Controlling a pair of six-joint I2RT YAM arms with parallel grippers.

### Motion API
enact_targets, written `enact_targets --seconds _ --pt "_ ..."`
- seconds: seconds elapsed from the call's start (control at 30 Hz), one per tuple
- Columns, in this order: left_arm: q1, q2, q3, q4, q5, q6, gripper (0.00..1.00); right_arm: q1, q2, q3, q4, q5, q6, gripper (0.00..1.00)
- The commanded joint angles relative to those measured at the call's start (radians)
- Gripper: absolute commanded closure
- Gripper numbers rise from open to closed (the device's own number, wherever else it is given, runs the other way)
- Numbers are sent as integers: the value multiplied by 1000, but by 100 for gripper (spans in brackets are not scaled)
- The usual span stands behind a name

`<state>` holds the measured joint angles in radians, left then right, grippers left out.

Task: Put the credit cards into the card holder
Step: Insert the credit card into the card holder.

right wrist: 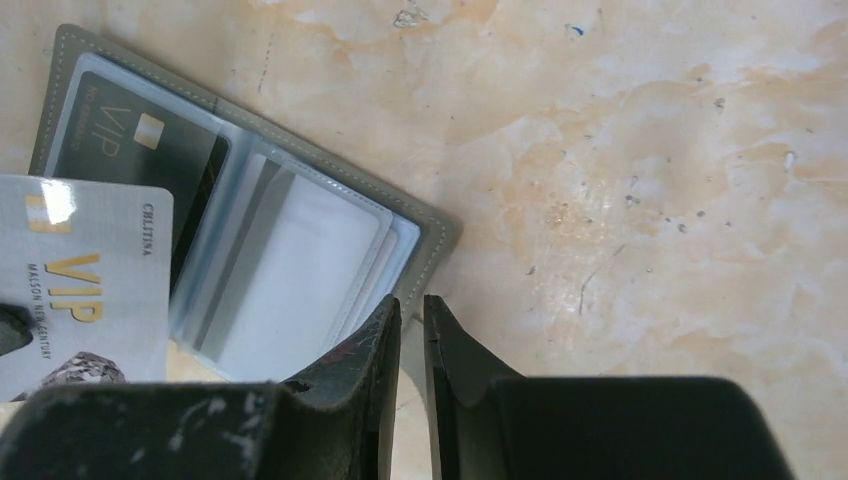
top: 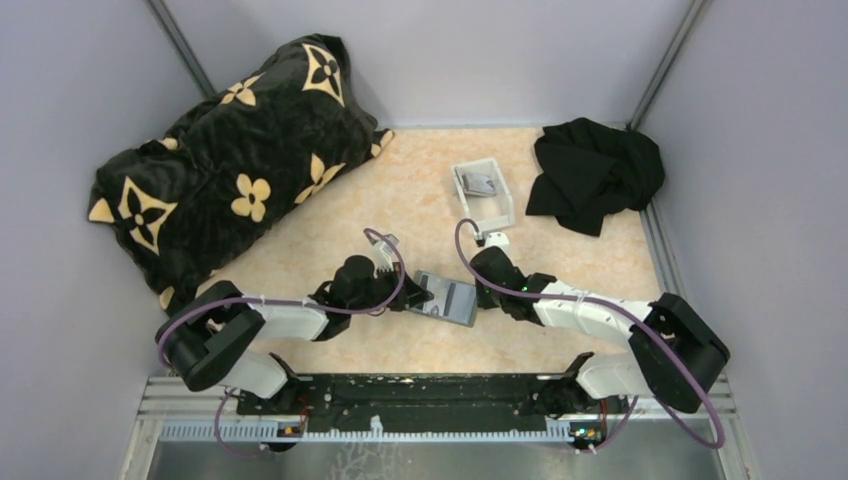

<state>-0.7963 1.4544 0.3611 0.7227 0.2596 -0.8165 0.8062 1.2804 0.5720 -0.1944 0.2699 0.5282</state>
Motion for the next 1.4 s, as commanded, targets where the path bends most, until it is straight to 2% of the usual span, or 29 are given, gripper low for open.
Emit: enact_targets --seconds 0.0,0.3,0.63,1.0,1.37 --pt "-3 -37 19 -30 -53 46 100 -8 -51 13 -26 41 0 85" --pt "15 7 41 -30 -41 77 100 -2 -32 32 22 -25 -24 85" --pt "81 66 81 -34 78 102 100 7 21 54 59 -59 -29 85" --pt "90 144 120 -20 213 95 100 10 38 55 81 -70 -25 85" --pt "92 126 91 -45 175 81 100 11 53 46 98 -80 -24 85"
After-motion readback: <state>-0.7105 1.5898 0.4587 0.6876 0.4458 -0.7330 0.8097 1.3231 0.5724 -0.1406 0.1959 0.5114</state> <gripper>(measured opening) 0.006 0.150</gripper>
